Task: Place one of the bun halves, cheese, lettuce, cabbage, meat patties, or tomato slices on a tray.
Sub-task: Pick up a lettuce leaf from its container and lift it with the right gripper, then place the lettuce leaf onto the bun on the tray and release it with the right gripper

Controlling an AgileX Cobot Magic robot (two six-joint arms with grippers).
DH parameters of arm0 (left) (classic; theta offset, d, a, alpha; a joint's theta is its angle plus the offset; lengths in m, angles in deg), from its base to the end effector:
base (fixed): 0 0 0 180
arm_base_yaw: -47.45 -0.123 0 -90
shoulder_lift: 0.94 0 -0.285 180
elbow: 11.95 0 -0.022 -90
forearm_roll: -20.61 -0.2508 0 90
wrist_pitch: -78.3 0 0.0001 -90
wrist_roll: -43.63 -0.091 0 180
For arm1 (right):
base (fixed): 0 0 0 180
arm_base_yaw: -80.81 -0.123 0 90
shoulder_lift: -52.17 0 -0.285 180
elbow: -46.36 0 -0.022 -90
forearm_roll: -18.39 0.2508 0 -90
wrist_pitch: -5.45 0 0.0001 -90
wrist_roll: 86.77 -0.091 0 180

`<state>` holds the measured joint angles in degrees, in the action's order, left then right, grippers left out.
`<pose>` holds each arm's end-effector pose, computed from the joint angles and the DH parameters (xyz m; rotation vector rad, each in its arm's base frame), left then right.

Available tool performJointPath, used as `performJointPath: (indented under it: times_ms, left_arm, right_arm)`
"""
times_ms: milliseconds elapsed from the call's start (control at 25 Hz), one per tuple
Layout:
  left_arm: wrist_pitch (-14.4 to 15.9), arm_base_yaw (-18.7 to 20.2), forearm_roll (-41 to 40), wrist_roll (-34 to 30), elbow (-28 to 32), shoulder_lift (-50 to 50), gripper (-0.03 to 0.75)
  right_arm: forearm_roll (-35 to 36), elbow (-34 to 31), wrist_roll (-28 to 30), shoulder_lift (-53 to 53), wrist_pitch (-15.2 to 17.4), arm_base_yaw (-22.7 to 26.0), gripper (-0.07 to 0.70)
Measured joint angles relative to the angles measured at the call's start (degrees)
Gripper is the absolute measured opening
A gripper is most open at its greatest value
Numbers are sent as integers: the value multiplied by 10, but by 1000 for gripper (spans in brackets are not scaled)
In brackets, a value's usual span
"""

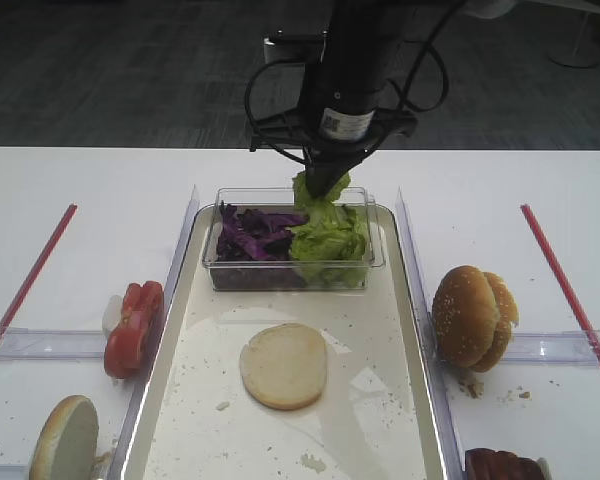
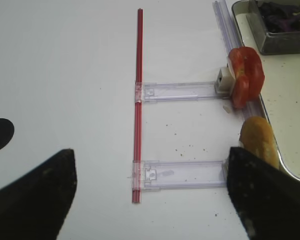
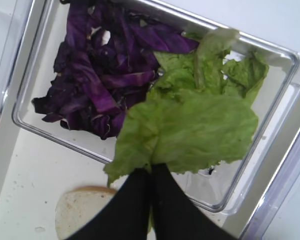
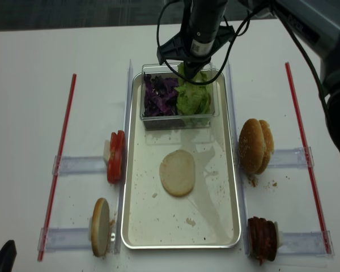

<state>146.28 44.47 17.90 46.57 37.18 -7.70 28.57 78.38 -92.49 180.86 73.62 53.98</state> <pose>-0.0124 0.0033 0.2647 -0.1177 2.1583 0.0580 0.3981 0.2181 0.2516 -0.4706 2.8777 0.3524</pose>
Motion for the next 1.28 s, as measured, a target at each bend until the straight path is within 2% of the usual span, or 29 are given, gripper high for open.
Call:
performJointPath:
  times_ms: [200,320,480,600,880,1000,1280]
  left_arm:
    - [0,0,0,0,0,0,564]
    - [0,0,0,0,0,0,564]
    - [0,0,0,0,0,0,564]
    - [0,0,0,0,0,0,564]
    - [0,0,0,0,0,0,564]
    - [0,0,0,0,0,0,564]
    - [0,0,0,0,0,0,564]
  right_arm:
    - [-12,0,3,-7,23,-9,46]
    - [-35,-1,4,-28,23,-37,46]
    - [-44,-35,-6,-53,21,-76,46]
    - [-38,-82,-11,-76,-5,-83,46]
    - [-29,-268,-17,-180,-92,-85,46]
    - [-16,-323,-11,-205,-115,-86,46]
    - [-4,-356,-6,-210,-148,-86,46]
